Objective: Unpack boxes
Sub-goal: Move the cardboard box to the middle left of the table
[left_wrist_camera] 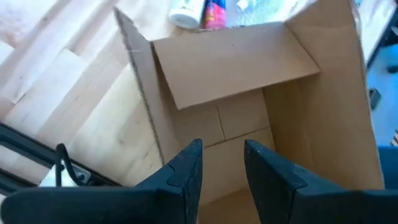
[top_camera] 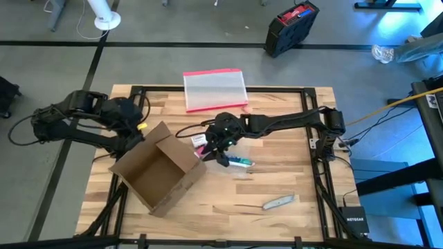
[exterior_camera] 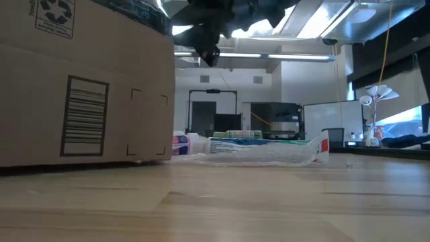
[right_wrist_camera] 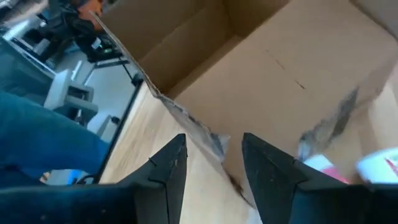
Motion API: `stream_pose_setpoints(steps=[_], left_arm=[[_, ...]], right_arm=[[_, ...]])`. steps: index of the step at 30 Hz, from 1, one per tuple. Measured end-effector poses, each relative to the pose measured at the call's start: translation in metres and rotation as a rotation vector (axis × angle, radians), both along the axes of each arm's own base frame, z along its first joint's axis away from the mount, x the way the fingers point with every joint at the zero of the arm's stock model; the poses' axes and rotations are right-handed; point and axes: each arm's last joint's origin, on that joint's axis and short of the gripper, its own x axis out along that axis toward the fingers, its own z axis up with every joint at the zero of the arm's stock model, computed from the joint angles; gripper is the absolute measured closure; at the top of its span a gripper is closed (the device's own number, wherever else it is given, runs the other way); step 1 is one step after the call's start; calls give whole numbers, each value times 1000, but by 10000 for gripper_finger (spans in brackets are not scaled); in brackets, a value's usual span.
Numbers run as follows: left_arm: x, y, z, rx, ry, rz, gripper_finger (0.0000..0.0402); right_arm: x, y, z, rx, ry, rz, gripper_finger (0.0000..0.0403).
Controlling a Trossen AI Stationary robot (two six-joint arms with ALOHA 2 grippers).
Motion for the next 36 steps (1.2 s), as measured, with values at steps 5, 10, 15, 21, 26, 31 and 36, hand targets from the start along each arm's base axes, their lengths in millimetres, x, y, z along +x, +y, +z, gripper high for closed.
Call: stream_pose_setpoints(steps=[5,10,15,21,26,31,36], left_arm=[[-1,0,-1,-2,10,-27,292],[-1,0,-1,5,18,-43,292],[-5,-1,-1,10,32,-53,292],[-10,-1,-1,5,30,-44,292],[-9,-1,-8,-20,59,-32,292],[-4,-5,-27,-102,120,-80,292],[6,-11,-44,-201,124,-160,292]], right_arm=[[7,1,-10,31,24,7,254],[9,1,-9,20,12,6,261],[10,1,-5,22,3,48,342],[15,2,18,2,-63,86,391],[21,-5,60,-73,-183,95,400],[20,-33,77,-104,-202,13,401],[18,-61,73,-102,-170,-48,402]])
